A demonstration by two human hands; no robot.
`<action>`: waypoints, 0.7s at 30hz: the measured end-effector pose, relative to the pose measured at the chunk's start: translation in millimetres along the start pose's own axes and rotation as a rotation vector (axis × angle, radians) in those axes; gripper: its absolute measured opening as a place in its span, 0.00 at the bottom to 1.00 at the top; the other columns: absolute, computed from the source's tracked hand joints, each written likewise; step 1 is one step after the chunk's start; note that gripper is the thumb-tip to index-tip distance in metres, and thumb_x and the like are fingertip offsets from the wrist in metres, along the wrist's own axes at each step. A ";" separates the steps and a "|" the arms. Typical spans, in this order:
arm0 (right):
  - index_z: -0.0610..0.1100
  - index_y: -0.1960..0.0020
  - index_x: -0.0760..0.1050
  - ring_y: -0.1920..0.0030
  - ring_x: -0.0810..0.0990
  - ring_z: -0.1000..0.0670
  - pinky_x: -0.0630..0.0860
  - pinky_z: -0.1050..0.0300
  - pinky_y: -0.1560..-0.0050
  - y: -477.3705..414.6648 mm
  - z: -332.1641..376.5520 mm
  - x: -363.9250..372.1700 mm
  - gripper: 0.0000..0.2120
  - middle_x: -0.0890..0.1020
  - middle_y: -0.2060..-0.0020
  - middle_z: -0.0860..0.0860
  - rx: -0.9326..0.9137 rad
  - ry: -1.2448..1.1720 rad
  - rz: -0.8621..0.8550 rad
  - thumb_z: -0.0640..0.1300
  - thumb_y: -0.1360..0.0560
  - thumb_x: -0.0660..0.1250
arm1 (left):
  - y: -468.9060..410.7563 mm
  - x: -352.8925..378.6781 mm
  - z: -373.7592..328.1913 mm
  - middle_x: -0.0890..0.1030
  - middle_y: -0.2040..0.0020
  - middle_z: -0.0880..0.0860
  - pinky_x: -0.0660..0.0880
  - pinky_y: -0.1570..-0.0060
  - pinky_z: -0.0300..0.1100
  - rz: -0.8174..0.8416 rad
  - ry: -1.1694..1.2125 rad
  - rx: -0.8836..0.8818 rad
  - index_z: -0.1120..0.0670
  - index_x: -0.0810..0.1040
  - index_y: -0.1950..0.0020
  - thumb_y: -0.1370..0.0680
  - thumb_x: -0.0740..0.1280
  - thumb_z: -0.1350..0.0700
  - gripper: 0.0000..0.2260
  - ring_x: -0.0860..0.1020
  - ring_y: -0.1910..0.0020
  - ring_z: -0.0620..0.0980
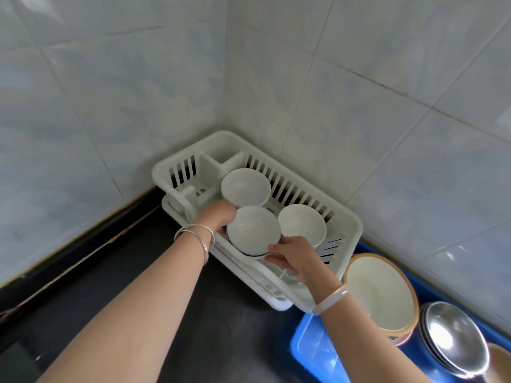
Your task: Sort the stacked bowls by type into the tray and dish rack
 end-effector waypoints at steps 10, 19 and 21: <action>0.46 0.44 0.76 0.54 0.82 0.46 0.80 0.56 0.54 5.1 -4.0 -0.2 0.08 0.82 0.50 0.42 -0.024 0.069 -0.006 0.43 0.23 0.65 | 6.9 1.2 -8.9 0.79 0.44 0.64 0.76 0.50 0.52 -0.050 -0.055 0.027 0.64 0.76 0.44 0.21 0.56 0.60 0.13 0.78 0.46 0.62; 0.47 0.39 0.73 0.44 0.80 0.41 0.77 0.48 0.43 28.8 0.4 4.0 0.13 0.80 0.47 0.43 -0.085 0.226 0.000 0.47 0.21 0.57 | 39.0 5.1 -13.1 0.77 0.41 0.61 0.73 0.45 0.50 -0.244 -0.208 0.150 0.60 0.74 0.37 0.22 0.52 0.63 0.17 0.75 0.43 0.61; 0.44 0.40 0.75 0.53 0.80 0.45 0.76 0.56 0.58 39.3 5.0 -1.9 0.14 0.80 0.50 0.44 -0.116 0.224 0.020 0.47 0.21 0.57 | 47.4 5.1 -13.9 0.77 0.41 0.61 0.74 0.47 0.50 -0.272 -0.201 0.156 0.60 0.73 0.36 0.22 0.51 0.63 0.18 0.75 0.44 0.61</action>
Point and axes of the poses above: each hand's wrist, its own y-axis away from the middle knuckle, its own x-axis out of the palm, z = x × y, the point moved 6 cm from there along -y, towards the middle knuckle
